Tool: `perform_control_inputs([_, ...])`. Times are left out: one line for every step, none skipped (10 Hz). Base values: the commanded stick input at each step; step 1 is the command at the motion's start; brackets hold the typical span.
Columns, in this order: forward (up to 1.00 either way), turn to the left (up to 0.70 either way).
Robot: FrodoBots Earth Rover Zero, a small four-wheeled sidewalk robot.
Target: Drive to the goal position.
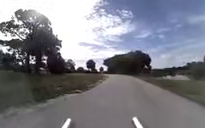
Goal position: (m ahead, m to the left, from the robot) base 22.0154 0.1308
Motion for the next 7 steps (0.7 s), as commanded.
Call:
perform_control_inputs([0.69,0.03])
perform_control_inputs([0.69,0.03])
perform_control_inputs([0.69,0.03])
perform_control_inputs([0.69,0.03])
perform_control_inputs([0.69,0.03])
perform_control_inputs([0.69,0.03])
perform_control_inputs([0.69,0.03])
